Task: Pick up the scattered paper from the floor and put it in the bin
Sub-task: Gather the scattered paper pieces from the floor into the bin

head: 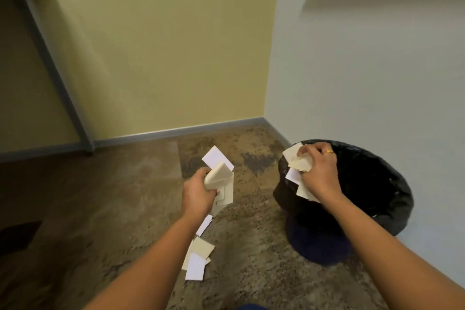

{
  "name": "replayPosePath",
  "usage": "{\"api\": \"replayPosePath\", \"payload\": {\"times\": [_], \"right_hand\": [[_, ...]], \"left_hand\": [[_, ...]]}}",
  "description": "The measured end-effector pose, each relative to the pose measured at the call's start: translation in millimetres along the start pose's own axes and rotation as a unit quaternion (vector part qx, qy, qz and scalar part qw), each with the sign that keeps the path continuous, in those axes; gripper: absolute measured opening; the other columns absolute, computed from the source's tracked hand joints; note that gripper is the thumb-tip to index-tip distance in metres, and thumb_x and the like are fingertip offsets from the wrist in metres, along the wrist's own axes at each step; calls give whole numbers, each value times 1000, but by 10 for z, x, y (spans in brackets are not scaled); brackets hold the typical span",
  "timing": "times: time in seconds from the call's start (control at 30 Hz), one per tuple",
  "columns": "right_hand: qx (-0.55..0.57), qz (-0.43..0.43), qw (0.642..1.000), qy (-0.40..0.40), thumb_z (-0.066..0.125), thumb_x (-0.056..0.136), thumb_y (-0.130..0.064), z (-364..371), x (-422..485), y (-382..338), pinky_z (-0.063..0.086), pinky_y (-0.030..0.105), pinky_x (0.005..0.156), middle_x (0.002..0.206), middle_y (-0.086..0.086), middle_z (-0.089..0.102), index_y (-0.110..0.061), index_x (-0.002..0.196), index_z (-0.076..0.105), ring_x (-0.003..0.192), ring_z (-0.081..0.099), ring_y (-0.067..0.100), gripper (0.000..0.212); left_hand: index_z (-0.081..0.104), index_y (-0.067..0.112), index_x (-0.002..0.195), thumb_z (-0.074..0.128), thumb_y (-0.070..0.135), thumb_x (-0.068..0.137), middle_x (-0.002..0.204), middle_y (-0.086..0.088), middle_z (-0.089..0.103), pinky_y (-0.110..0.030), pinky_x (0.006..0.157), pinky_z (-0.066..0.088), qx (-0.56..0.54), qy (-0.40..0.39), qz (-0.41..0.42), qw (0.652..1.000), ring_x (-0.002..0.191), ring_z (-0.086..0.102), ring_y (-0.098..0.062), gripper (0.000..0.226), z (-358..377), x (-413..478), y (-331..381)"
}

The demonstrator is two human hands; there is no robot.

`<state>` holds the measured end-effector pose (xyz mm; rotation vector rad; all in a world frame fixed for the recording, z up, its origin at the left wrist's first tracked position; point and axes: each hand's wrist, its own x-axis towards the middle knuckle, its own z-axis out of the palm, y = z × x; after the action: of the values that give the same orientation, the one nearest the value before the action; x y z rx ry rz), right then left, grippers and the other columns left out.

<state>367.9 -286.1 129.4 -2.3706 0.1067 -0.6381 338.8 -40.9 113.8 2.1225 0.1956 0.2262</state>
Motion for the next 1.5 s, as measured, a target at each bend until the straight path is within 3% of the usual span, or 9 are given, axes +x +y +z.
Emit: {"api": "replayPosePath", "payload": {"times": [0.27, 0.4, 0.53, 0.67, 0.97, 1.13, 1.23, 1.4, 1.5], "right_hand": [[-16, 151, 987, 60, 54, 82, 3, -369, 100, 737, 38, 36, 88, 128, 16, 36, -12, 107, 59, 116, 34, 36, 29], [-98, 141, 985, -21, 71, 79, -23, -318, -16, 946, 42, 46, 92, 140, 17, 28, -17, 128, 45, 124, 30, 39, 57], [-147, 126, 978, -79, 67, 77, -52, -253, -82, 1009, 40, 55, 97, 148, 12, 27, -23, 138, 34, 136, 24, 34, 74], [-157, 85, 983, -34, 62, 83, -45, -224, -105, 1003, 45, 48, 93, 136, 9, 45, -16, 129, 45, 128, 38, 30, 57], [-89, 92, 991, 38, 56, 88, -18, -236, -152, 985, 42, 30, 82, 123, 11, 51, -8, 125, 46, 121, 42, 24, 40], [-51, 102, 991, 75, 44, 94, -12, -230, -138, 978, 42, 32, 91, 126, 13, 52, -6, 130, 43, 121, 44, 24, 37], [-53, 108, 990, 73, 41, 94, -8, -226, -136, 970, 41, 29, 86, 124, 14, 52, -6, 129, 44, 118, 46, 22, 36], [-77, 106, 989, 62, 40, 94, -10, -211, -133, 994, 39, 25, 78, 122, 14, 54, -7, 125, 48, 105, 53, 21, 32], [-111, 87, 989, 38, 39, 94, -11, -209, -137, 990, 45, 32, 78, 119, 13, 56, -8, 122, 51, 102, 55, 24, 31]], "left_hand": [[57, 13, 120, 68, -4, 77, 117, -11, 63, -30, 76, 45, 40, -63, 47, 996, 103, 57, -24, 48, 311, -194, 202], [57, 15, 121, 68, -3, 78, 119, -10, 62, -29, 74, 43, 64, -70, 62, 994, 108, 57, -25, 48, 387, -117, 349], [55, 12, 123, 66, -4, 80, 122, -11, 60, -32, 81, 44, 51, -85, 78, 992, 113, 55, -27, 48, 531, -49, 558], [54, 12, 125, 67, -3, 80, 122, -9, 60, -29, 82, 42, 13, -90, 72, 993, 113, 55, -25, 48, 756, -25, 727], [50, 9, 125, 68, 7, 82, 123, -11, 57, -29, 85, 44, -70, -119, 80, 987, 113, 54, -26, 47, 1382, 52, 1189], [8, 15, 149, 72, 32, 80, 154, -11, 13, -53, 114, 23, 90, -232, 89, 965, 143, 15, -31, 96, 1707, 50, 1149], [3, 18, 150, 63, 43, 85, 159, -7, 1, -60, 114, 11, 194, -249, 129, 940, 147, 1, -28, 92, 1766, 23, 1043], [9, 18, 150, 52, 49, 90, 159, -6, 2, -61, 113, 6, 233, -252, 152, 927, 147, -6, -26, 80, 1754, -40, 880], [12, 19, 149, 50, 51, 90, 159, -5, 2, -62, 112, 7, 243, -227, 153, 931, 147, -7, -25, 77, 1672, -68, 761]]}}
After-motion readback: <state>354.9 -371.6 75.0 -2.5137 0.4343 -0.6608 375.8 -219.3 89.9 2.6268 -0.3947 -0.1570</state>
